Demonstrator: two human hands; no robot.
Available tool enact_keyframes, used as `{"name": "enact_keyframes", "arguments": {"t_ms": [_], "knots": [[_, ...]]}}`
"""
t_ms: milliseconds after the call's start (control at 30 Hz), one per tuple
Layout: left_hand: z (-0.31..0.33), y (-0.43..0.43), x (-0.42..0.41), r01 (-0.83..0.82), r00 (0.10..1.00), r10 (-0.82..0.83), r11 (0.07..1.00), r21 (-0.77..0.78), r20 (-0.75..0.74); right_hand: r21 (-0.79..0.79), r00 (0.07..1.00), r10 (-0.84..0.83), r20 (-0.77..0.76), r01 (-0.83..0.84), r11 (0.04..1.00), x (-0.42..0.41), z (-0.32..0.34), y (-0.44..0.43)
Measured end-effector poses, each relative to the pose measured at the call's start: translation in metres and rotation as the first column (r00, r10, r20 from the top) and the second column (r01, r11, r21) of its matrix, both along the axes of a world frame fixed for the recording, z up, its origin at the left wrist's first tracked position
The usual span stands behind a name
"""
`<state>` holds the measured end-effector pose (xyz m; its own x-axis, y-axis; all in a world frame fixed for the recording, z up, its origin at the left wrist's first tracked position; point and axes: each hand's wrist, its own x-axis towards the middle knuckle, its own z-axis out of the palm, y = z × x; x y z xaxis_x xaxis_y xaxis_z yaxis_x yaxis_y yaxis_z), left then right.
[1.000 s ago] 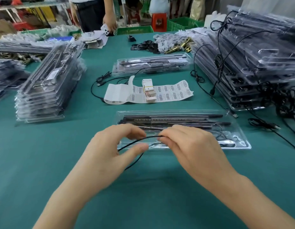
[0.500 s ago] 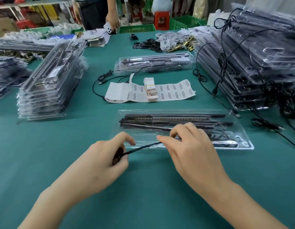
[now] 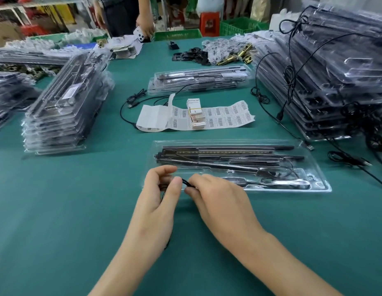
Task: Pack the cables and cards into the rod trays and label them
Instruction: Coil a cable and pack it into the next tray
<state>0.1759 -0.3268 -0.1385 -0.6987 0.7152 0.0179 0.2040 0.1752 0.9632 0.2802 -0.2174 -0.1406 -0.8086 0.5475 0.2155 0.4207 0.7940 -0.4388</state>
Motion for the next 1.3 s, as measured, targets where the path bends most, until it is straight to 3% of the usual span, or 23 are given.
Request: {"name": "enact_keyframes", "arguments": {"t_ms": [100, 133, 167, 267, 367, 467, 600, 800, 967, 1067, 1100, 1133, 1167, 1200, 1233, 1267, 1300], "knots": [[0.003, -0.023, -0.016, -0.02, 0.907, -0.068, 0.979, -0.204, -0.416, -0.034, 1.0, -0.014, 0.016, 0.015, 0.999, -0.001, 0.003, 0.001], [0.006, -0.031, -0.023, -0.014, 0.87, -0.117, 0.965, -0.261, -0.479, -0.051, 1.0, -0.018, 0.018, 0.019, 0.999, -0.001, 0.003, 0.001], [0.008, -0.038, -0.029, 0.017, 0.868, -0.162, 0.954, -0.299, -0.468, -0.069, 1.0, -0.024, 0.018, 0.025, 0.997, -0.002, 0.003, 0.002], [0.009, -0.048, -0.04, 0.213, 0.924, -0.299, 0.92, -0.329, -0.238, -0.187, 0.998, -0.057, -0.019, 0.053, 0.981, -0.004, 0.003, 0.005], [0.006, -0.039, -0.036, 0.29, 0.952, -0.306, 0.924, -0.247, -0.027, -0.322, 0.995, -0.073, -0.061, 0.049, 0.945, -0.005, 0.005, 0.007], [-0.001, -0.023, -0.026, 0.187, 0.975, -0.172, 0.977, -0.102, 0.138, -0.338, 0.997, -0.042, -0.059, 0.02, 0.941, -0.003, 0.008, 0.01], [-0.008, -0.007, -0.011, 0.076, 0.965, -0.064, 0.996, -0.037, 0.256, -0.23, 0.998, 0.046, -0.048, -0.056, 0.972, 0.003, 0.008, 0.005], [-0.006, -0.01, -0.005, -0.04, 0.951, 0.047, 0.999, -0.029, 0.305, -0.023, 0.962, 0.256, 0.092, -0.255, 0.967, 0.024, 0.004, 0.005], [-0.004, -0.014, -0.005, -0.012, 0.966, 0.025, 0.999, -0.052, 0.257, 0.186, 0.967, 0.163, 0.196, -0.2, 0.962, 0.017, -0.004, 0.0], [-0.005, -0.023, -0.011, 0.06, 0.99, -0.048, 0.994, -0.089, 0.129, 0.249, 0.963, 0.14, 0.229, -0.197, 0.948, 0.013, -0.011, -0.001], [-0.005, -0.028, -0.013, 0.066, 0.998, -0.064, 0.993, -0.1, 0.027, 0.27, 0.962, 0.145, 0.23, -0.206, 0.941, 0.011, -0.012, -0.002], [-0.006, -0.034, -0.018, 0.048, 0.981, -0.07, 0.991, -0.121, -0.182, 0.291, 0.962, 0.146, 0.233, -0.212, 0.933, 0.009, -0.012, -0.003], [-0.006, -0.039, -0.024, 0.008, 0.881, -0.079, 0.988, -0.152, -0.466, 0.314, 0.96, 0.143, 0.24, -0.216, 0.924, 0.008, -0.013, -0.003], [-0.006, -0.042, -0.029, -0.041, 0.686, -0.107, 0.982, -0.185, -0.72, 0.337, 0.958, 0.139, 0.249, -0.221, 0.915, 0.007, -0.014, -0.003], [-0.006, -0.042, -0.032, -0.072, 0.471, -0.14, 0.978, -0.196, -0.871, 0.352, 0.958, 0.136, 0.252, -0.222, 0.909, 0.006, -0.015, -0.003], [-0.008, -0.041, -0.032, -0.06, 0.322, -0.181, 0.976, -0.211, -0.929, 0.358, 0.96, 0.135, 0.246, -0.219, 0.908, 0.006, -0.015, -0.003], [-0.009, -0.038, -0.032, -0.037, 0.23, -0.212, 0.973, -0.226, -0.95, 0.355, 0.962, 0.134, 0.236, -0.214, 0.91, 0.005, -0.015, -0.003]]}}
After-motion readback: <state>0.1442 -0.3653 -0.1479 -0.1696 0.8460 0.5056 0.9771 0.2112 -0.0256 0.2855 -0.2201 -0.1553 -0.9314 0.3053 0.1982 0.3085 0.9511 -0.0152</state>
